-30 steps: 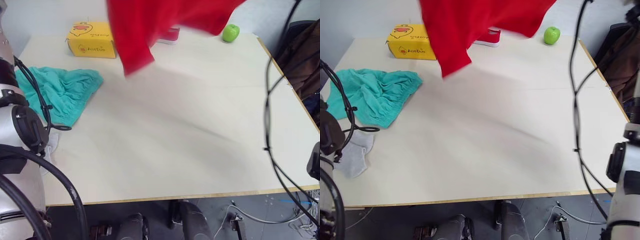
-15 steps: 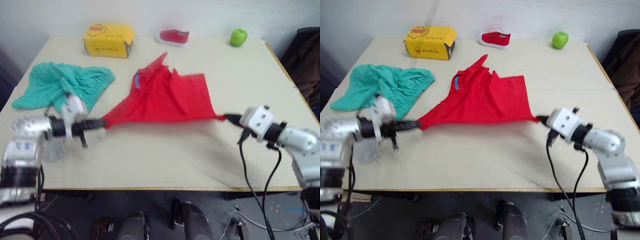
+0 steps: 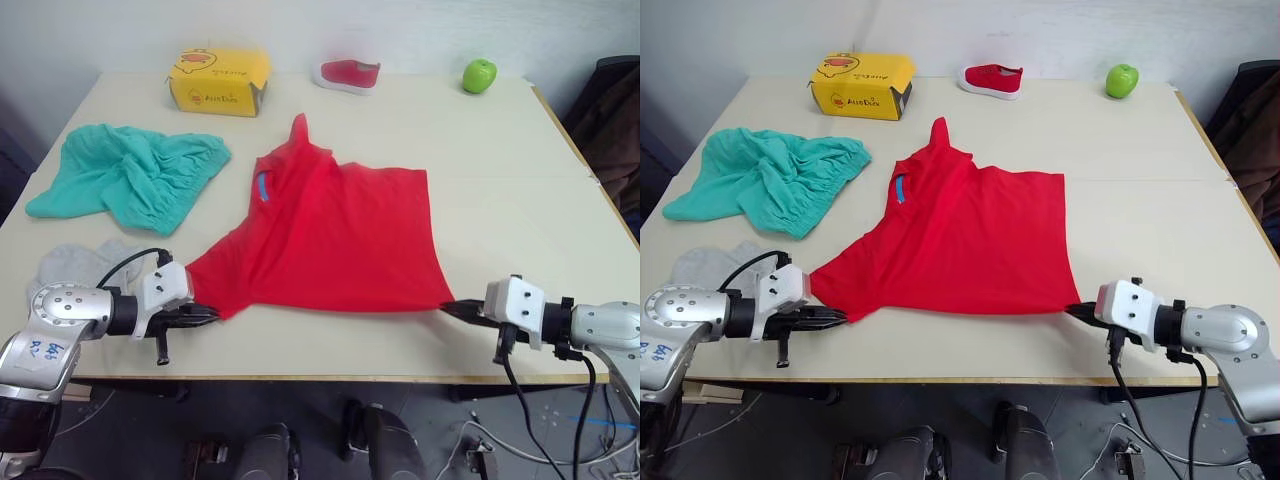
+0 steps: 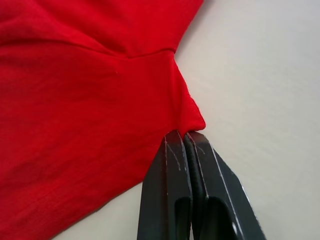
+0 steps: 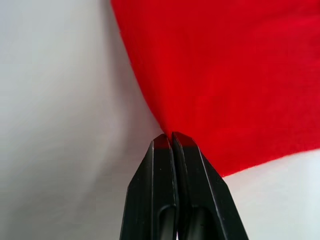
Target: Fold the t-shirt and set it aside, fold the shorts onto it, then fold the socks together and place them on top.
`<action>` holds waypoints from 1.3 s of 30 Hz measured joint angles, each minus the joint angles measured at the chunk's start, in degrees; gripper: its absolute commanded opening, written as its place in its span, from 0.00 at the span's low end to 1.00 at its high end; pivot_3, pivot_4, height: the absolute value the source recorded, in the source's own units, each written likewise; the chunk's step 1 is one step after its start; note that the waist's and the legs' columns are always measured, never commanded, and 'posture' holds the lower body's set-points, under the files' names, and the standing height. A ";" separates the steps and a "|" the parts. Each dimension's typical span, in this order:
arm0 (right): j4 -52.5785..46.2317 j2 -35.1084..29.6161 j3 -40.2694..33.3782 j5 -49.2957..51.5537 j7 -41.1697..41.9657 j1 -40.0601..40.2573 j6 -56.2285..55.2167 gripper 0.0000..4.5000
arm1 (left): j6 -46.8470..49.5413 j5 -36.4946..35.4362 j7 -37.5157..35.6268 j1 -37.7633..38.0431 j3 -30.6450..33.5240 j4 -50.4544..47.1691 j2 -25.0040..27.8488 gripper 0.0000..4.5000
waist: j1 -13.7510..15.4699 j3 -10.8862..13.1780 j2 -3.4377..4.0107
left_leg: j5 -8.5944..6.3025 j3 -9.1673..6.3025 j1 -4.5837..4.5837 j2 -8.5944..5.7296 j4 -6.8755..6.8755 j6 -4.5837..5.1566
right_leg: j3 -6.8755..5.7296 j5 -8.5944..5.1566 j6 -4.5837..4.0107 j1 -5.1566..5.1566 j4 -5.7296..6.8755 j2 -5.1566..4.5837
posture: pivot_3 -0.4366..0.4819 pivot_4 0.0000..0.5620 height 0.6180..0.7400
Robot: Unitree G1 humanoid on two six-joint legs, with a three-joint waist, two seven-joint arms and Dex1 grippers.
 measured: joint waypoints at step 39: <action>-6.44 -0.95 -3.48 13.30 4.70 -4.89 23.00 0.00 | 0.77 -2.99 -11.82 -14.73 -4.45 10.34 1.71 0.00 | 0.20 0.00 0.10 | -0.12 0.12 0.59 0.09 -0.84 -0.06 | -0.09 -0.08 0.11 0.55 -0.75 0.43 | 0.48 0.27 1.00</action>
